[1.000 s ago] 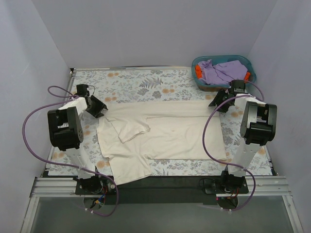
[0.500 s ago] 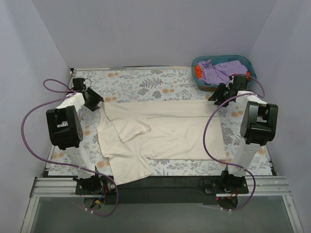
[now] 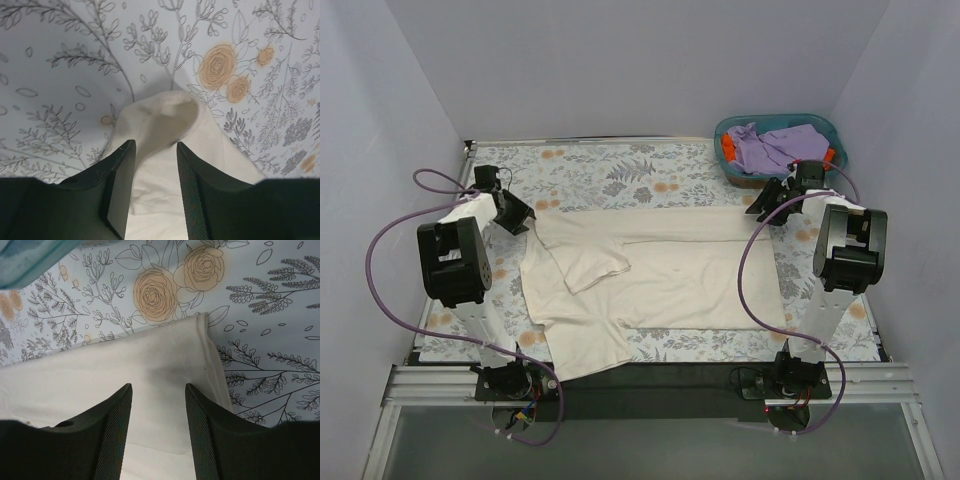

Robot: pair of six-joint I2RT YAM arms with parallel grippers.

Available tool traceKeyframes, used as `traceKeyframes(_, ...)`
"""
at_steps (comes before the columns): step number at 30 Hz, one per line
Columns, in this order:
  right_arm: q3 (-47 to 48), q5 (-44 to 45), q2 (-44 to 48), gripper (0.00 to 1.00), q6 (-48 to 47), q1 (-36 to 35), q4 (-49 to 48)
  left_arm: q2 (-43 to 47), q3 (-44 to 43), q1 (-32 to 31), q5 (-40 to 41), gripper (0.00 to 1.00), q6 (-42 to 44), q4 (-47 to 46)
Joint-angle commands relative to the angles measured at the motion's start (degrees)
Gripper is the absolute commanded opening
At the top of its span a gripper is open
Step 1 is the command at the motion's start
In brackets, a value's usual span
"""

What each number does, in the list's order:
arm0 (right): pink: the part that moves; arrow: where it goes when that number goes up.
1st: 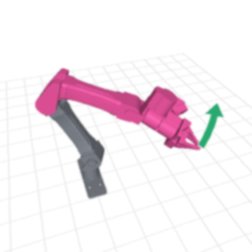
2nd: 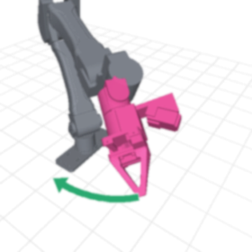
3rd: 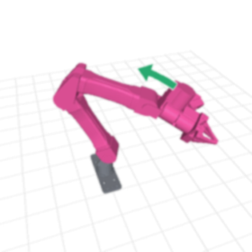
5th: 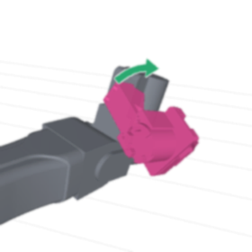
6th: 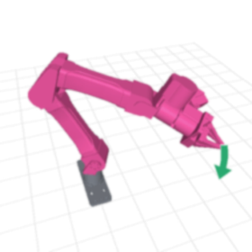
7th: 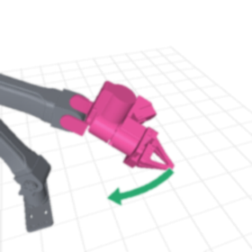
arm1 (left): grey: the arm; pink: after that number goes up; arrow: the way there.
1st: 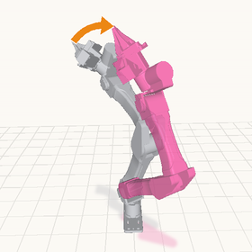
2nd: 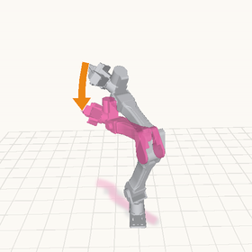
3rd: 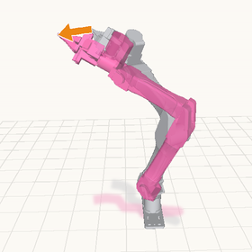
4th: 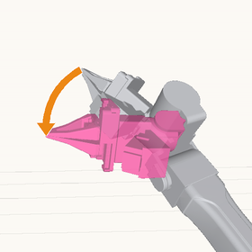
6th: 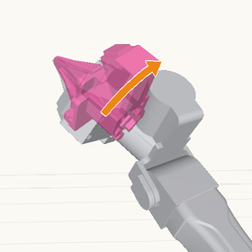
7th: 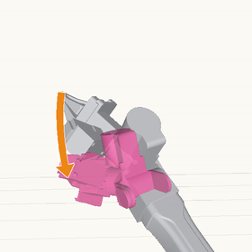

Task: Fold and stack the t-shirts
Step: Fold the tshirt

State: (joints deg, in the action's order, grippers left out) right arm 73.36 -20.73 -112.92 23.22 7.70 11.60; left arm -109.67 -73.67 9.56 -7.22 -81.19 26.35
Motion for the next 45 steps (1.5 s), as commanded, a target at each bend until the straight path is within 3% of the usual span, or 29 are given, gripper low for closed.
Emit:
traceKeyframes(1, -0.15, 0.17, -0.54, 0.45, 0.16, 0.21, -1.93, 7.53, 2.21, -0.51, 5.19, 0.37, -2.40, 1.51)
traceKeyframes(8, -1.73, -0.45, -0.37, 0.46, 0.16, 0.12, -2.01, 8.24, -0.51, -3.14, 1.87, 0.38, 0.68, 1.25)
traceKeyframes(19, -2.87, 1.57, -0.80, 0.45, -0.20, 0.38, -2.28, -2.29, -3.50, -7.45, 2.99, 0.34, -0.37, 0.63)
traceKeyframes(29, 3.27, 5.53, -6.52, 0.45, 0.42, 1.00, -6.32, -15.03, -16.14, -5.87, 3.89, 0.34, -0.46, 1.69)
traceKeyframes(33, 6.44, 5.70, -7.40, 0.45, 0.42, 1.00, -7.11, -17.33, -22.74, -5.96, 1.43, 0.40, -0.20, 2.21)
traceKeyframes(39, 5.04, 5.44, -0.22, 0.47, -0.98, 0.30, -7.29, -9.37, -21.61, -5.87, 2.65, 0.53, 1.64, 3.09)
traceKeyframes(45, -2.16, 4.38, 10.59, 0.48, -2.13, -1.63, -5.18, 1.90, -11.34, -5.96, 4.15, 0.57, 3.49, 5.73)
